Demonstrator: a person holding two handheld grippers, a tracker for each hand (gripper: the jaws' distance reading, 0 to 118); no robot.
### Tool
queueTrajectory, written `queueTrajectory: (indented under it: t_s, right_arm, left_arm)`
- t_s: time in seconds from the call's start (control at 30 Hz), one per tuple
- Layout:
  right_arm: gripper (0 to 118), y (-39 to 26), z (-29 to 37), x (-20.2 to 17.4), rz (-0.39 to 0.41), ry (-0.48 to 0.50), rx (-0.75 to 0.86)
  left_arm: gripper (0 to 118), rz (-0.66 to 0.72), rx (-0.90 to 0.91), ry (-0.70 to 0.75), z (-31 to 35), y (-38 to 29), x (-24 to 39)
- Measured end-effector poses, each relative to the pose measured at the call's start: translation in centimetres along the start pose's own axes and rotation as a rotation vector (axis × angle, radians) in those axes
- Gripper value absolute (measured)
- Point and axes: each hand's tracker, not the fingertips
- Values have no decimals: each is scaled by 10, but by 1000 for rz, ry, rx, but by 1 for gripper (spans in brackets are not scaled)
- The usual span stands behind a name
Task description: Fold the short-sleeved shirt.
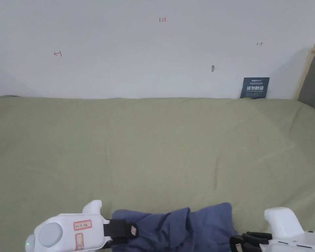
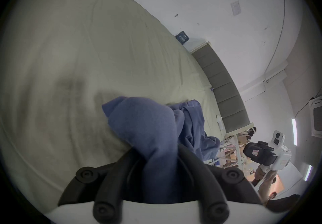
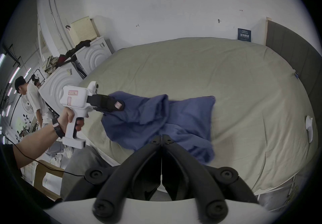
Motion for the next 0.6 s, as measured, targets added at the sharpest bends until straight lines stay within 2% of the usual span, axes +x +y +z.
queueTrajectory:
  t_s: [0.13,0.23,0.3,0.4,0.53,0.6]
  right_arm:
    - [0,-2,1,-4,14,-16,-10]
    - [0,-3,1,-8,25,-19,-14]
    - [0,-2,-1,-11,32,-18,-16]
    - [0,-1,-6,-15,43,-2,-21]
    - [0,0,-15,-22,55,20,-37]
    - [0,-1,-18,-22,63,31,-46]
  left_arm:
    - [11,38,49,102,39,20,-21]
    - [11,-14,61,280,75,36,-25]
    - [11,-74,51,476,94,48,-19]
    - [11,-142,72,629,112,50,3]
    - [12,-109,101,578,109,62,18]
    - [11,-159,84,576,91,63,38]
